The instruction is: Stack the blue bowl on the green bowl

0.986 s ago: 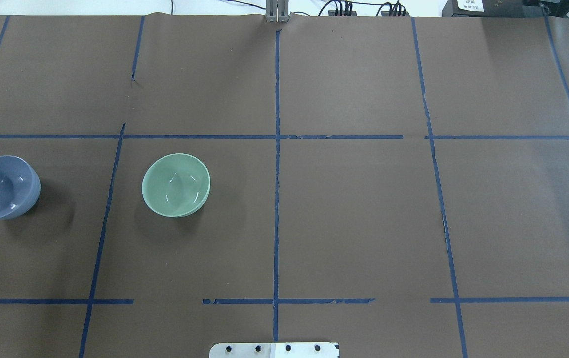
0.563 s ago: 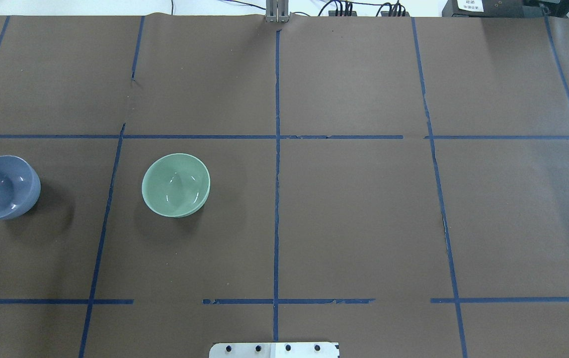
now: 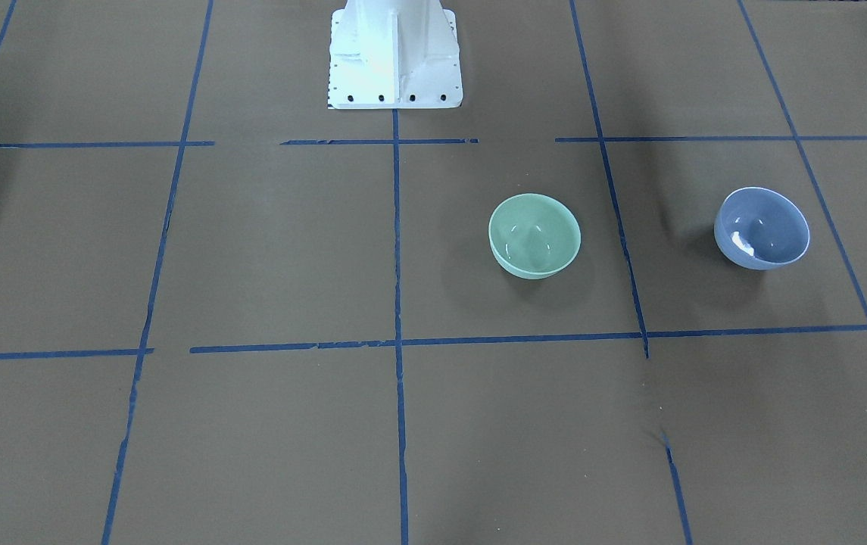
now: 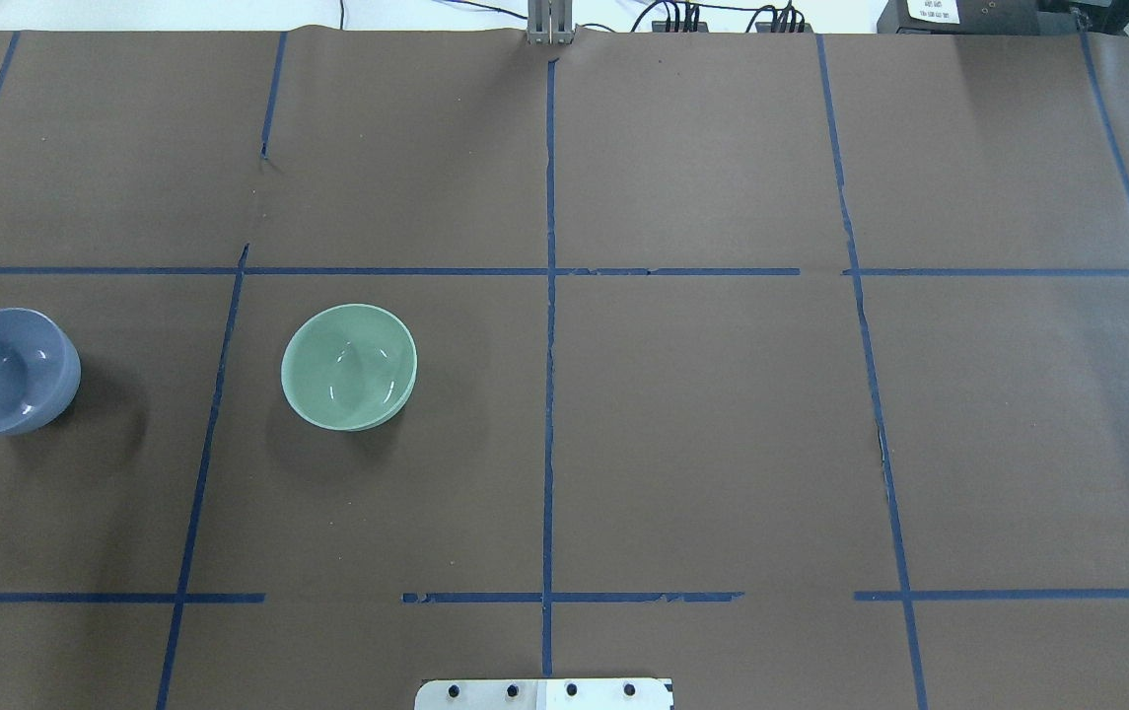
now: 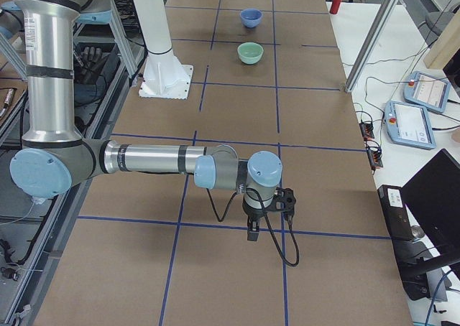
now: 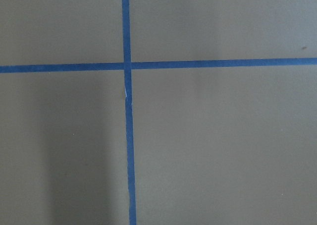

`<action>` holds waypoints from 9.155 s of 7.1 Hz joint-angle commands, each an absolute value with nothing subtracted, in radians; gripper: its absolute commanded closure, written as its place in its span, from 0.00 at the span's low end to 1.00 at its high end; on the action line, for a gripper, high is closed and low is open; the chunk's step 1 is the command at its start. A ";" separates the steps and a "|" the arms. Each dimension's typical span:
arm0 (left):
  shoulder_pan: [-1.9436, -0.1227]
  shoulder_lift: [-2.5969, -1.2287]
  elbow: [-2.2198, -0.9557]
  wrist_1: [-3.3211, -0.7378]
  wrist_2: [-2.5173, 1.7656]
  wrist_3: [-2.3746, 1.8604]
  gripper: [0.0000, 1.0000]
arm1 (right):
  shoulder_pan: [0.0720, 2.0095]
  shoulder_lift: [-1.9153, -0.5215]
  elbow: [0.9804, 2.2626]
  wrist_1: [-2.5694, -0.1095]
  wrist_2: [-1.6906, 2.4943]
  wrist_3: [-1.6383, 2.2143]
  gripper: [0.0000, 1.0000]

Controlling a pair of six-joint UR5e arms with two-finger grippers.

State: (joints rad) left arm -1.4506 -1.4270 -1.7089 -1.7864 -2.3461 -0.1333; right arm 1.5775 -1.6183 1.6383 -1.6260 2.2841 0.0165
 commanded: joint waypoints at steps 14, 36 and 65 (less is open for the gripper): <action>-1.107 -1.437 -1.685 -2.101 -2.327 -0.704 1.00 | 1.577 -1.618 1.638 -1.626 2.284 0.015 0.00; -0.752 -1.905 -1.809 -1.692 -2.269 -1.420 0.79 | 1.578 -1.618 1.638 -1.626 2.284 0.015 0.00; -1.519 -1.382 -1.787 -1.689 -2.272 0.048 0.00 | 1.577 -1.618 1.638 -1.626 2.284 0.017 0.00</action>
